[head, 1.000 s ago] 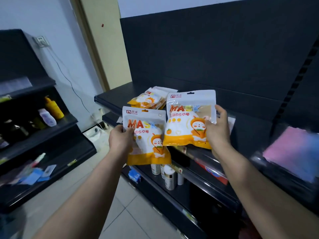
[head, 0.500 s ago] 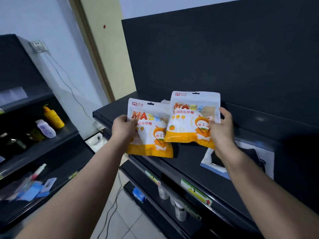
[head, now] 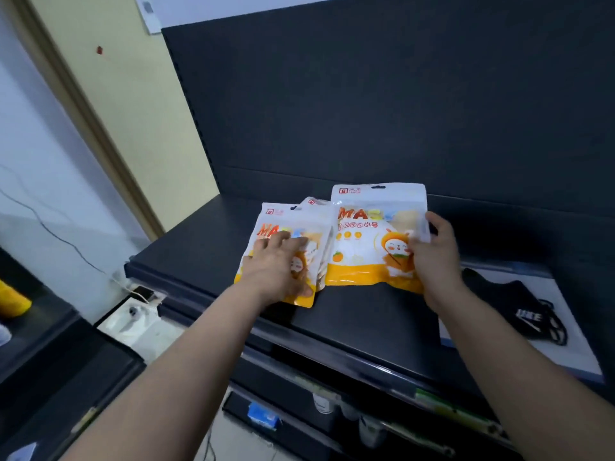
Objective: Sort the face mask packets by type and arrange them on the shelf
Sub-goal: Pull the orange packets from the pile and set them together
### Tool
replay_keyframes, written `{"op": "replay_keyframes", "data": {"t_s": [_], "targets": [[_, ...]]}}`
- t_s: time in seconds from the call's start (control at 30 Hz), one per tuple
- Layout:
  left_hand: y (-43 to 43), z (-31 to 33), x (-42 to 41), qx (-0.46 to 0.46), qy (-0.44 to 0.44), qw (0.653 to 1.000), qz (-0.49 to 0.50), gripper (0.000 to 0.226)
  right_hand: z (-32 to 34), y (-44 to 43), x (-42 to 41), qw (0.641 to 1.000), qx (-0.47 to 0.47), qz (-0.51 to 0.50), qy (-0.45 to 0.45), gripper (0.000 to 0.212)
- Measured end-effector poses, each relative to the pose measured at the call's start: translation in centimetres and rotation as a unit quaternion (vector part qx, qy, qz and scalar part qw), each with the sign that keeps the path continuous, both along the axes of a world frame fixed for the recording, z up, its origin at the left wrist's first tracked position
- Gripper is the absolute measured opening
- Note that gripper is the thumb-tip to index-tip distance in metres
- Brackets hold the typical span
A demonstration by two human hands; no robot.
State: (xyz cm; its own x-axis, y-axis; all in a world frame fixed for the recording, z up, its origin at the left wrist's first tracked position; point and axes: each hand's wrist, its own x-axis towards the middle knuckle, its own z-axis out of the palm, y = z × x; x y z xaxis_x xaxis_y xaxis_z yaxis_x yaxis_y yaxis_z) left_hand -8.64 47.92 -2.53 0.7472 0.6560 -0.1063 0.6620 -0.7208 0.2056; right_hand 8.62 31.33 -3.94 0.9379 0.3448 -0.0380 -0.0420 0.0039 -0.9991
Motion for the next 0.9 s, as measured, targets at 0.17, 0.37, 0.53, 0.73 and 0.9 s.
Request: {"op": "replay_keyframes", "data": {"t_s": [0.17, 0.37, 0.53, 0.73, 0.9], "targets": [[3.0, -1.7, 0.2, 0.060, -0.039, 0.997, -0.030, 0.097, 0.0, 2.3, -1.9, 0.999, 0.016, -0.046, -0.001, 0.045], [8.2, -1.1, 0.7, -0.060, -0.152, 0.986, -0.035, 0.077, -0.2, 3.9, -4.0, 0.998, -0.003, -0.055, 0.003, 0.044], [11.1, -0.3, -2.0, -0.068, -0.284, 0.956, 0.012, 0.032, -0.8, 8.1, -6.7, 0.996, -0.080, -0.047, -0.013, 0.042], [10.5, 0.5, -3.4, -0.072, -0.157, 0.982, -0.075, 0.040, -1.5, 9.5, -8.9, 0.893, -0.396, 0.125, -0.175, 0.062], [9.9, 0.4, -2.9, -0.012, -0.117, 0.993, -0.032, 0.044, -1.7, 9.7, -9.8, 0.839, -0.456, 0.116, -0.273, 0.071]]}}
